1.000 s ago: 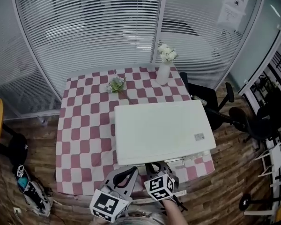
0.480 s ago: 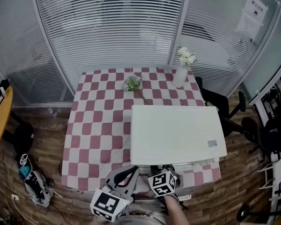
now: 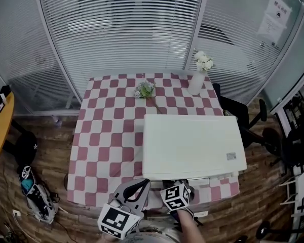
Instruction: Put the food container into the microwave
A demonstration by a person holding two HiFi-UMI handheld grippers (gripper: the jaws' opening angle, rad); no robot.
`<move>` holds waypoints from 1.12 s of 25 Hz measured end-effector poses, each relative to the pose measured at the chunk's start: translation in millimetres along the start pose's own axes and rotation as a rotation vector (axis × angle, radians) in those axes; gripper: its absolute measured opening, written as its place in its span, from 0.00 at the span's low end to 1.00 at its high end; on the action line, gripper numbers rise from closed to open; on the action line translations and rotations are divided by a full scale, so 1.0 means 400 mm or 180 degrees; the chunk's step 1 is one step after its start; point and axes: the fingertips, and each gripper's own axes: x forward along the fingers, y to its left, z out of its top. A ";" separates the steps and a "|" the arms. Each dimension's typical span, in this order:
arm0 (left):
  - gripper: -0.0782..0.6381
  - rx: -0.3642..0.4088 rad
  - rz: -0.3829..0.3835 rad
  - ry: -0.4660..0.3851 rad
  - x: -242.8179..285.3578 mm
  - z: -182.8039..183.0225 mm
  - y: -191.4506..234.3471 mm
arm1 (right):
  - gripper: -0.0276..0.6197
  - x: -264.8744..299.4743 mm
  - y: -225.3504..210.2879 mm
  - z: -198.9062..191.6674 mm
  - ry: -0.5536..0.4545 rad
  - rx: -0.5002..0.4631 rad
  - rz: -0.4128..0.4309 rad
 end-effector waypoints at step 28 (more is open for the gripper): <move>0.13 0.0056 -0.0209 0.0217 0.045 -0.060 -0.084 | 0.04 -0.168 0.015 -0.014 -0.0610 0.1193 0.0320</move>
